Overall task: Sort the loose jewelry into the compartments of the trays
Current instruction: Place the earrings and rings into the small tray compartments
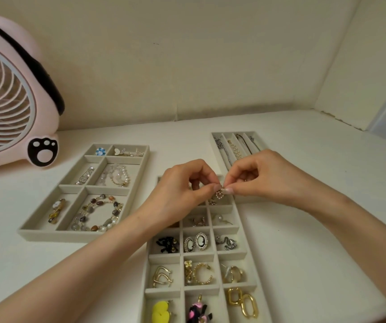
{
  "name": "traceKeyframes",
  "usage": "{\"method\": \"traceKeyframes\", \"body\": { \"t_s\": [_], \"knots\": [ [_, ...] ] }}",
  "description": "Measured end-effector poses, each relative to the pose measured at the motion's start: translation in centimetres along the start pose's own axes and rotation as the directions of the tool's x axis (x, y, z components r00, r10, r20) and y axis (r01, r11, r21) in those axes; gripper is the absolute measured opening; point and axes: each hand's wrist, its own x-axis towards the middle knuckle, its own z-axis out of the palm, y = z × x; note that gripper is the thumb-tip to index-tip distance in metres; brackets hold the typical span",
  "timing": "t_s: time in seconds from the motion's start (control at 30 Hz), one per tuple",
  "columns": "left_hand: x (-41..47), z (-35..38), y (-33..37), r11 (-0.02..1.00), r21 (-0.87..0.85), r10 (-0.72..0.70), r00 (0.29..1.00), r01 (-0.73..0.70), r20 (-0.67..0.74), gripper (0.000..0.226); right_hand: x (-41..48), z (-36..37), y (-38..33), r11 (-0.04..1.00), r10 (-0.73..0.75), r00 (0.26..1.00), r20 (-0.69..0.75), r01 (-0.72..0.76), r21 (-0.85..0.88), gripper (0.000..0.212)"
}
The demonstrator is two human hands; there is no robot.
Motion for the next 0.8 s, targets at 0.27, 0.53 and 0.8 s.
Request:
{"method": "traceKeyframes", "body": {
  "t_s": [0.27, 0.53, 0.8],
  "knots": [
    [-0.32, 0.02, 0.46, 0.989, 0.133, 0.056, 0.998, -0.060, 0.037, 0.004, -0.71, -0.13, 0.38, 0.999, -0.004, 1.000, 0.009, 0.004, 0.042, 0.011],
    [-0.17, -0.39, 0.60, 0.985, 0.164, 0.029, 0.991, -0.051, 0.134, 0.006, -0.42, -0.29, 0.21, 0.999, 0.003, 0.997, 0.076, -0.001, -0.032, 0.013],
    [-0.20, -0.23, 0.03, 0.900, 0.406, 0.110, 0.984, -0.157, 0.139, 0.004, -0.23, 0.31, 1.02, 0.999, 0.037, 0.994, 0.101, -0.038, 0.016, 0.009]
  ]
}}
